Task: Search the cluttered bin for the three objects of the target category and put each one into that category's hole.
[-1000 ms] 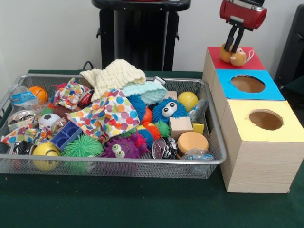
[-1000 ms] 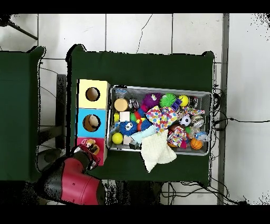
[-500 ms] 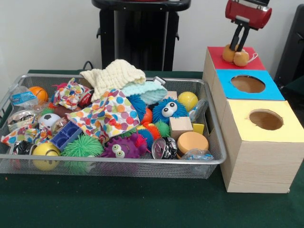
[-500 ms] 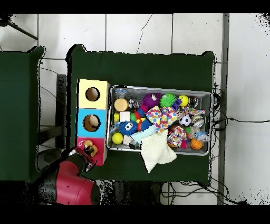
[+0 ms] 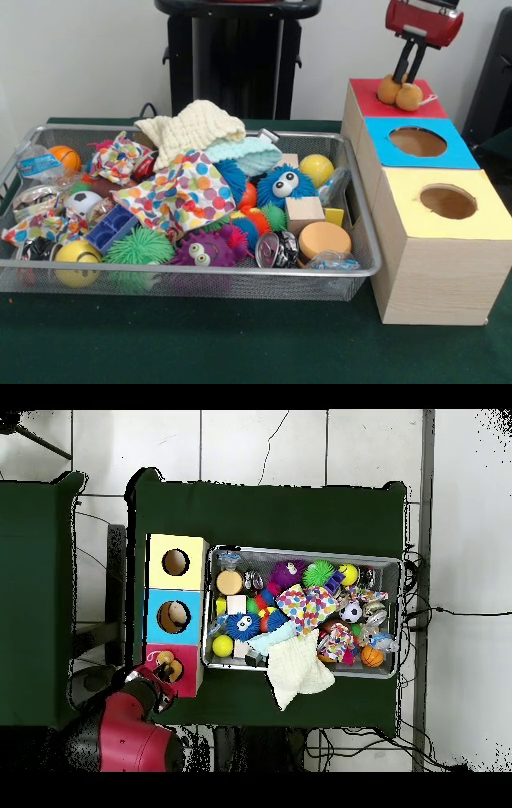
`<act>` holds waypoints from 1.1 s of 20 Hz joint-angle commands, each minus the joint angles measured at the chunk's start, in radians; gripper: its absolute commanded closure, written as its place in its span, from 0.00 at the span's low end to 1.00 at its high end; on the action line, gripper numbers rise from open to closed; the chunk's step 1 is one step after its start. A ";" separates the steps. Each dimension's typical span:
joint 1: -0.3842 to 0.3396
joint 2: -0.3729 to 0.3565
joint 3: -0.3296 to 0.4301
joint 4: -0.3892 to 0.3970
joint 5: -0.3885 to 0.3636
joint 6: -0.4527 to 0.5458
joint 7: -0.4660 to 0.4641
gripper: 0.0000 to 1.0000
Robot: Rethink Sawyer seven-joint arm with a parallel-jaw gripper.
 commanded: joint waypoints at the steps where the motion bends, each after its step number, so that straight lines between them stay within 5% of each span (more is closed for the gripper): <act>1: -0.014 0.050 0.091 0.044 -0.012 -0.074 0.194 1.00; 22: -0.086 0.091 0.228 0.150 -0.026 -0.348 0.212 1.00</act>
